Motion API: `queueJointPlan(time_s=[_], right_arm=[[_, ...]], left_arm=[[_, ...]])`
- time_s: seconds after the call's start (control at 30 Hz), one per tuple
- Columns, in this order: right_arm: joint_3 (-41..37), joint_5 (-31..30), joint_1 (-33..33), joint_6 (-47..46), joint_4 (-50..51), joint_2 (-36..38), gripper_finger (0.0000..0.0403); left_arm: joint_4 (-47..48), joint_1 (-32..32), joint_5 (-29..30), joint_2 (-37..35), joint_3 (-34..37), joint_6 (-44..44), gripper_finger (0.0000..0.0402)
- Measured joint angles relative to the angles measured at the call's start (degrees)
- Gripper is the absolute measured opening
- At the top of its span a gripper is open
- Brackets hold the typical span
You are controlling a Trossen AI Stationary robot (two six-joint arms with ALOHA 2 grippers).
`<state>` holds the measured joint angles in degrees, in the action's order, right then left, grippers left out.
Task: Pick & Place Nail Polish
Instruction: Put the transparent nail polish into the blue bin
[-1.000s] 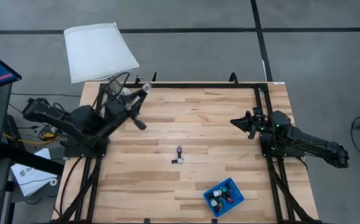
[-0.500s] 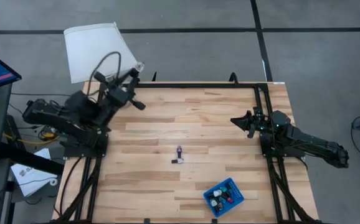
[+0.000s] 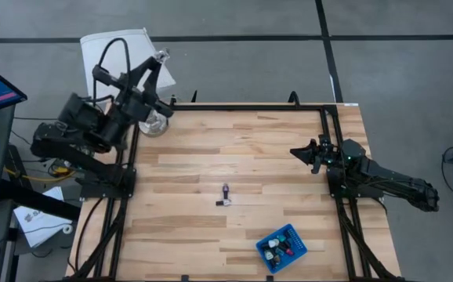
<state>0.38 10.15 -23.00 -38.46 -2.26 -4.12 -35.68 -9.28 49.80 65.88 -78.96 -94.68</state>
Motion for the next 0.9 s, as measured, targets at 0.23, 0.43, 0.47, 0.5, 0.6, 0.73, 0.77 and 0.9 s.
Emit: queueJointPlan(time_s=[0.23,0.43,0.47,0.5,0.6,0.73,0.77,0.9], right_arm=[[0.0,0.0,0.0,0.0,0.0,0.0,0.0021],[0.0,0.0,0.0,0.0,0.0,0.0,0.0021],[0.0,0.0,0.0,0.0,0.0,0.0,0.0021],[0.0,0.0,0.0,0.0,0.0,0.0,0.0021],[0.0,0.0,0.0,0.0,0.0,0.0,0.0021],[0.0,0.0,0.0,0.0,0.0,0.0,0.0021],[0.0,0.0,0.0,0.0,0.0,0.0,0.0021],[0.0,0.0,0.0,2.6,0.0,0.0,0.0021]], left_arm=[[0.0,-0.8,-8.0,3.4,-6.2,-4.2,0.0053],[0.2,-1.0,-13.5,6.1,-10.0,-4.5,0.0053],[0.1,-1.0,-14.6,6.6,-10.6,-4.5,0.0053],[0.1,-1.0,-15.7,6.9,-11.1,-4.6,0.0053],[0.1,-2.0,-19.1,8.0,-12.6,-4.5,0.0053],[0.2,-4.6,-23.9,8.9,-14.2,-4.5,0.0054],[0.3,-5.5,-24.9,9.0,-14.6,-4.5,0.0054],[-0.1,-8.6,-30.4,8.8,-15.5,-4.3,0.0054]])
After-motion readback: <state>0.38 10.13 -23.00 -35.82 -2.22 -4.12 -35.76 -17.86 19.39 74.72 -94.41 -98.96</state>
